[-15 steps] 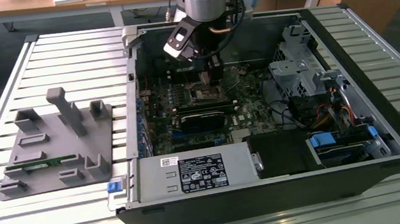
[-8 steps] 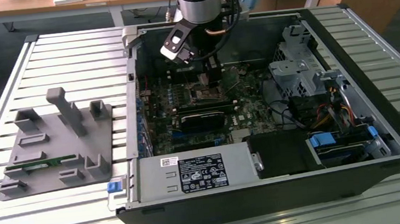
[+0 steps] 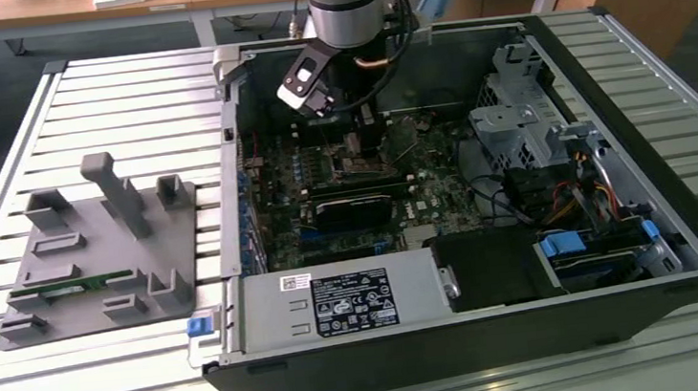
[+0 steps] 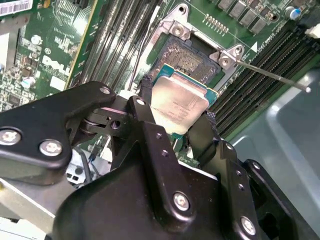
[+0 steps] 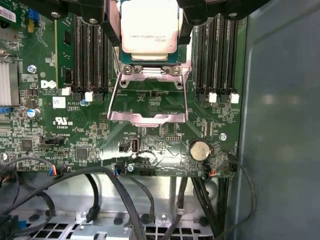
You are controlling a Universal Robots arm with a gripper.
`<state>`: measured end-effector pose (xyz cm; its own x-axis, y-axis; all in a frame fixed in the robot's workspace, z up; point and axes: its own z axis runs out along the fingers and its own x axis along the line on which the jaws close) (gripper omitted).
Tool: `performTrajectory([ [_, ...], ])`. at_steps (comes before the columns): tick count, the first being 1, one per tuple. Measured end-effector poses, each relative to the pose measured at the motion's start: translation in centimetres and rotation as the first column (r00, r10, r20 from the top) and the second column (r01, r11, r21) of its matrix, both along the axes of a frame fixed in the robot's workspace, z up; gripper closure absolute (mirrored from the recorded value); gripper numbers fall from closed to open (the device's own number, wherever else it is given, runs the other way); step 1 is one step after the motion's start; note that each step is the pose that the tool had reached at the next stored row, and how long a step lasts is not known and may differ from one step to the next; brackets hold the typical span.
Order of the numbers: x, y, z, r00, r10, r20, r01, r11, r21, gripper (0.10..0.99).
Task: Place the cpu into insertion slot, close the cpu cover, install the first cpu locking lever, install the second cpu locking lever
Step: 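Place the cpu into insertion slot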
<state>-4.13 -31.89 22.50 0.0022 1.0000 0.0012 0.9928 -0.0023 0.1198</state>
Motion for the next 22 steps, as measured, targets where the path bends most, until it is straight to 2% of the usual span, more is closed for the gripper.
performTrajectory([
  [16,-0.5,0.0,-1.93,1.0,0.001,-0.0012,-0.001,1.0,0.002,0.545],
  [22,-0.5,0.0,-2.29,1.0,-0.004,-0.0012,0.004,1.0,0.002,0.545],
])
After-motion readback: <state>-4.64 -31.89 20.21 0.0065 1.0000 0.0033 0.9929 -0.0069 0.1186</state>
